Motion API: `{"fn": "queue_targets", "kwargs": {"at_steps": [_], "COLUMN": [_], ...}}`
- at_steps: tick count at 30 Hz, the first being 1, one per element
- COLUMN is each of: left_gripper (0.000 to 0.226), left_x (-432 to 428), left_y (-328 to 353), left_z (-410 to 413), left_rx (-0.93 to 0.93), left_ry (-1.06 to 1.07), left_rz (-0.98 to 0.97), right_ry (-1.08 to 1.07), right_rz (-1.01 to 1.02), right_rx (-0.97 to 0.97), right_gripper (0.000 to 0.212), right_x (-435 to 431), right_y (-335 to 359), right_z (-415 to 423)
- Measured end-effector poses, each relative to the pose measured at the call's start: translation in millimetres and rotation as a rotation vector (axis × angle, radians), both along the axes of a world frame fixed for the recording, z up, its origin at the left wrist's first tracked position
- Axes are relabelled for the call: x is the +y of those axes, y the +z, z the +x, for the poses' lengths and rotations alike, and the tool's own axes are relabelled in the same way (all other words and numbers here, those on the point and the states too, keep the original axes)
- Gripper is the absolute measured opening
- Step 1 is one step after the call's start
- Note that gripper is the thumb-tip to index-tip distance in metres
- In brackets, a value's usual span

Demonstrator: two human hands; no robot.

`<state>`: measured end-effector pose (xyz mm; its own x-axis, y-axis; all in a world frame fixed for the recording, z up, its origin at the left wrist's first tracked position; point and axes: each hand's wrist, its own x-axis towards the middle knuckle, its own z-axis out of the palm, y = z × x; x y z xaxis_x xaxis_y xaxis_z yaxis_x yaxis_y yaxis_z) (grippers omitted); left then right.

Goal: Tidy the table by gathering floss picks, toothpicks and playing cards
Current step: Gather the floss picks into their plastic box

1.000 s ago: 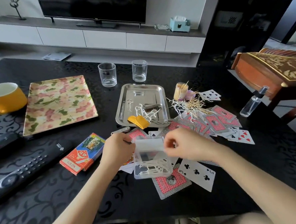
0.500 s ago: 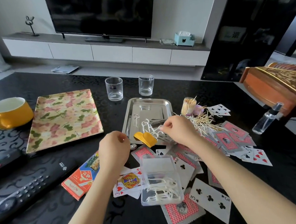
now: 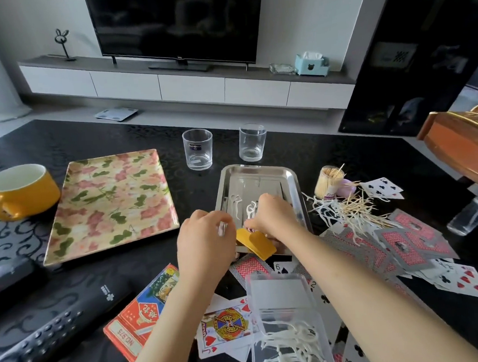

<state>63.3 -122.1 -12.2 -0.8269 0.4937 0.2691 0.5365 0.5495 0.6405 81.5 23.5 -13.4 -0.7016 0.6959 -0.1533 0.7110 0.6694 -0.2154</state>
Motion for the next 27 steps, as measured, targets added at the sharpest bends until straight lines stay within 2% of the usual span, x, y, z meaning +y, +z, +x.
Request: {"fn": "queue_targets", "kwargs": {"at_steps": [4, 10, 13, 18, 22, 27], "left_gripper": [0.019, 0.020, 0.021, 0.020, 0.020, 0.021], "left_x": [-9, -9, -9, -12, -17, -29], "left_y": [7, 7, 8, 11, 16, 24], "left_z": [-8, -9, -8, -9, -6, 5], "left_rx": [-0.040, -0.084, -0.102, -0.124, -0.146, -0.204], "left_ry": [0.078, 0.085, 0.087, 0.079, 0.053, -0.020], "left_rz": [0.061, 0.102, 0.104, 0.099, 0.085, 0.064], "right_ry": [-0.038, -0.098, -0.100, -0.225, -0.314, -0.184], "right_rz": [-0.040, -0.044, -0.119, -0.387, -0.519, -0.564], "right_rx": [-0.027, -0.010, -0.006, 0.219, 0.391, 0.597], "right_gripper": [0.014, 0.012, 0.018, 0.016, 0.009, 0.006], "right_x": [-3, -2, 2, 15, 20, 8], "right_y": [1, 0, 2, 12, 28, 62], "right_z": [-13, -17, -17, -10, 2, 47]}}
